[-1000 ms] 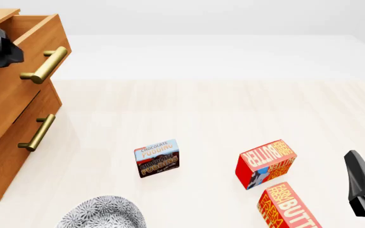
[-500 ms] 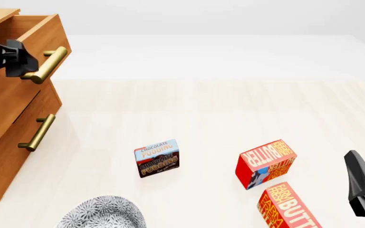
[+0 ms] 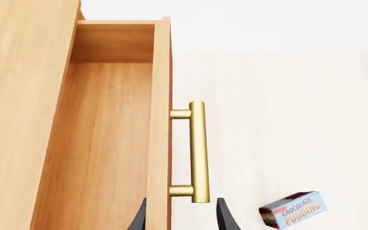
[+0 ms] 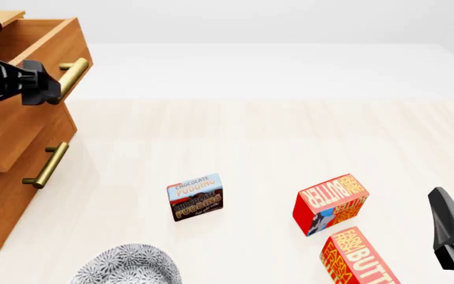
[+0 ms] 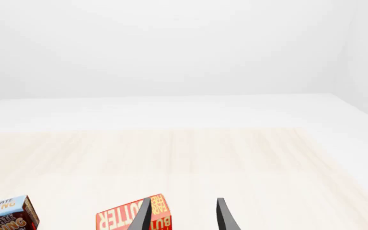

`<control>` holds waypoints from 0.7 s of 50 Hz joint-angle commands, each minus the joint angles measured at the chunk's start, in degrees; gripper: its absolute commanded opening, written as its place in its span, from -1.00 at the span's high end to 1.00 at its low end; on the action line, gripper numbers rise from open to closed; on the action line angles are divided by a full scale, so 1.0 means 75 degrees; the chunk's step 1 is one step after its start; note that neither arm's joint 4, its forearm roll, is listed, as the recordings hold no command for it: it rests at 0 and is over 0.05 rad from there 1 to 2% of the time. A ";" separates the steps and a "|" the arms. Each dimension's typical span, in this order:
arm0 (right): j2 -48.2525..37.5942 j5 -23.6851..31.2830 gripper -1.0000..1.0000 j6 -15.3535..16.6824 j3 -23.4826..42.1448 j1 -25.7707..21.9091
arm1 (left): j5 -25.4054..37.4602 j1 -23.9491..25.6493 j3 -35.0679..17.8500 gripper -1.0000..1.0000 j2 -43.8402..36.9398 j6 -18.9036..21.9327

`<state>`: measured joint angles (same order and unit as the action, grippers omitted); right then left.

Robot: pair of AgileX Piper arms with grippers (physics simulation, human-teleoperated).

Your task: Put the chocolate pudding in the top drawer of the cabinet and close it.

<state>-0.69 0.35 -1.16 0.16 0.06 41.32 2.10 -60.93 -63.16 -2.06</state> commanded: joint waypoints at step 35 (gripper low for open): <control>-0.0002 0.0000 -1.00 -0.0003 0.0000 0.0001 | -0.0354 0.1009 0.0780 -1.00 -0.0180 0.0015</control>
<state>-0.69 0.35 -1.16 0.16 0.06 38.95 6.14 -59.71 -62.41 -7.75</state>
